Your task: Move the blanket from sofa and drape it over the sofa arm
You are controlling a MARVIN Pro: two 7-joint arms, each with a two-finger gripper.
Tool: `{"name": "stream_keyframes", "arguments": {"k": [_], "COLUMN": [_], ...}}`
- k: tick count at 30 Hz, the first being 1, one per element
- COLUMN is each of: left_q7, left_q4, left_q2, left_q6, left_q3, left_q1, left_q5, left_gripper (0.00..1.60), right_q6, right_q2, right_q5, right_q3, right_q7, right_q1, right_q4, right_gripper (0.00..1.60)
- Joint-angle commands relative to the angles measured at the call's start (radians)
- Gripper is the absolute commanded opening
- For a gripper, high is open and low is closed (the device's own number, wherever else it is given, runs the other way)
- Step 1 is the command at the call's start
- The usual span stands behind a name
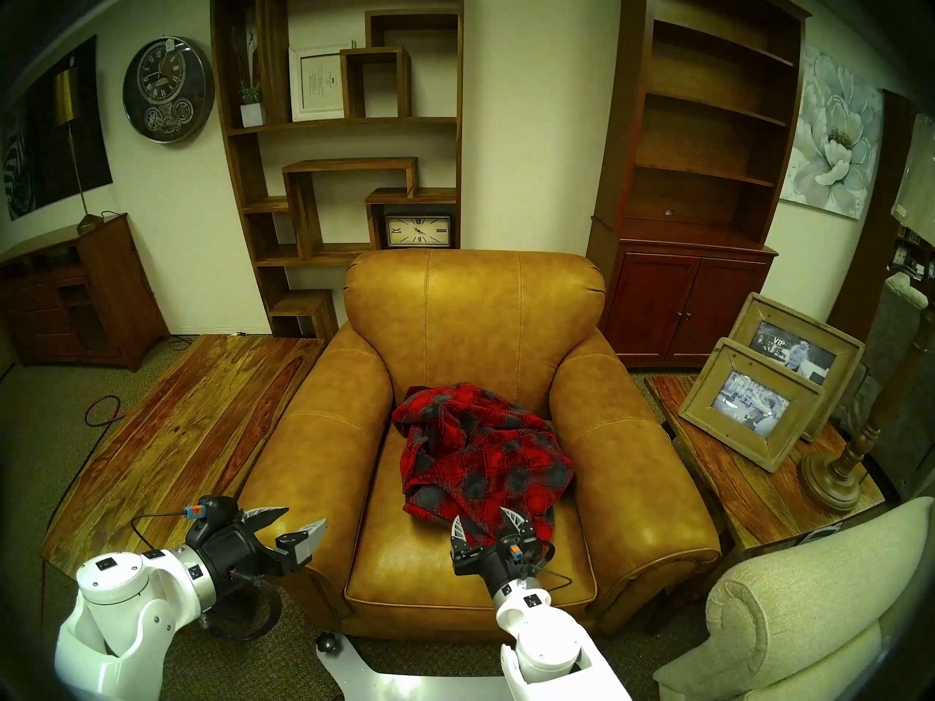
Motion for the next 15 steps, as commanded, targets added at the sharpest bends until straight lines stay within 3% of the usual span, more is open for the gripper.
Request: {"name": "stream_keyframes", "arguments": {"k": [1,6,8,10,15], "left_q7": [-0.001,-0.003,-0.004,-0.004,-0.006], "left_q4": [-0.011,-0.009,-0.008,-0.007,-0.004], "left_q2": [0.001,0.000,0.000,0.000,-0.001], "left_q6": [-0.001,-0.001,-0.001,-0.001,-0.002], "left_q3": [0.000,0.000,0.000,0.000,0.000], "left_q1": [-0.001,-0.002,-0.003,-0.004,-0.006], "left_q5": [0.000,0.000,0.001,0.001,0.000], "left_gripper": [1.60,1.60,1.60,1.60,1.60], "right_q6": [0.063,0.101,0.124,0.128,0.161], "right_q2": [-0.029,-0.041,-0.048,-0.044,-0.054], "right_q5": [-0.043,-0.066,-0.077,-0.081,-0.105], "right_q3": [-0.010,0.003,-0.007,-0.010,-0.032], "right_q7": [-0.023,-0.040,-0.043,-0.044,-0.051], "right_q1": [0.128,0.159,0.205,0.197,0.263], "right_q4": [0.036,0.071,0.123,0.120,0.200], "right_gripper": [1.60,1.60,1.60,1.60,1.60]}}
